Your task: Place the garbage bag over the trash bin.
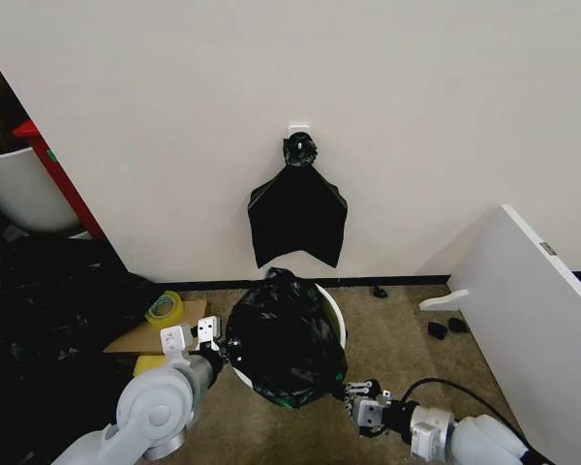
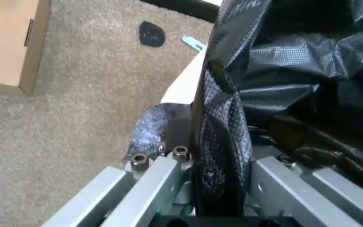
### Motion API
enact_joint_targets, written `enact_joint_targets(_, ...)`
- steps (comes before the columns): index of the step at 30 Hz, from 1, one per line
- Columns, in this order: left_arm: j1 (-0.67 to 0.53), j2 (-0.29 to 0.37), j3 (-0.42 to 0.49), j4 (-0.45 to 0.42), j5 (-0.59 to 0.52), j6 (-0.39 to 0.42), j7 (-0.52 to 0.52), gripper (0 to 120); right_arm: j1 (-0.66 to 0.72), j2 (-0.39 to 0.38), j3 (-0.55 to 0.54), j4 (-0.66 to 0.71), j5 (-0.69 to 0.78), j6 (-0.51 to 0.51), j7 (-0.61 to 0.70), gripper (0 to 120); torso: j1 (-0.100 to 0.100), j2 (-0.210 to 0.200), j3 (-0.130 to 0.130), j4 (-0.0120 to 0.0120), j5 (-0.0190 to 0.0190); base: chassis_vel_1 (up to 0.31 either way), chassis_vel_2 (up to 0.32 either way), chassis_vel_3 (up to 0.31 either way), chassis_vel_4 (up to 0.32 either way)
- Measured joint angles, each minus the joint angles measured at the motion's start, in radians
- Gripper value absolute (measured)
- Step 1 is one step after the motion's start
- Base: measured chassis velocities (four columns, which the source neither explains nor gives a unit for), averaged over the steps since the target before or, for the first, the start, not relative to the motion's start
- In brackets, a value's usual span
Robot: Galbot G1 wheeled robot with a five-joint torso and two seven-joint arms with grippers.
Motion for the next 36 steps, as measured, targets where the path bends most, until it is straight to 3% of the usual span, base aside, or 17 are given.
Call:
enact_joint_targets(7, 0.004, 0.000, -0.001, -0.005, 0.003, 0.000, -0.001, 1, -0.012, 0.008, -0.002, -0.001, -0.016, 0.016, 0.001, 0, 0.000, 0.000, 0.000, 0.0001, 0.0000, 0.000, 0.000, 0.000, 0.000)
enact_joint_targets(10, 0.001, -0.001, -0.001, 0.005, 0.012, -0.007, 0.002, 1, -0.027, 0.003, 0.006, 0.017, -0.012, 0.027, 0.003, 5, 0.000, 0.000, 0.000, 0.0001, -0.0002, 0.000, 0.000, 0.000, 0.000)
enact_joint_targets(21, -0.002, -0.013, -0.008, 0.037, 0.060, -0.061, 0.007, 1, -0.106, -0.036, 0.046, 0.097, 0.022, 0.063, 0.007, 51, 0.000, 0.000, 0.000, 0.0003, 0.0000, 0.000, 0.000, 0.000, 0.000)
enact_joint_targets(23, -0.001, -0.014, -0.008, 0.038, 0.066, -0.069, 0.007, 1, -0.110, -0.039, 0.047, 0.105, 0.033, 0.059, 0.011, 54, 0.000, 0.000, 0.000, 0.0002, 0.0000, 0.000, 0.000, 0.000, 0.000)
enact_joint_targets(25, 0.001, -0.018, -0.008, 0.044, 0.092, -0.099, 0.005, 1, -0.119, -0.053, 0.049, 0.129, 0.103, 0.028, 0.026, 65, 0.000, 0.000, 0.000, -0.0001, 0.0000, 0.000, 0.000, 0.000, 0.000)
enact_joint_targets(33, 0.001, -0.031, -0.008, 0.068, 0.134, -0.152, 0.000, 1, -0.118, -0.089, 0.049, 0.192, 0.391, -0.046, 0.062, 88, 0.000, 0.000, 0.000, 0.0000, -0.0001, 0.000, 0.000, 0.000, 0.000)
enact_joint_targets(36, 0.000, -0.041, -0.002, 0.080, 0.161, -0.170, -0.005, 1, -0.083, -0.091, 0.068, 0.280, 0.535, -0.166, 0.179, 99, 0.000, 0.000, 0.000, -0.0001, -0.0002, 0.000, 0.000, 0.000, 0.000)
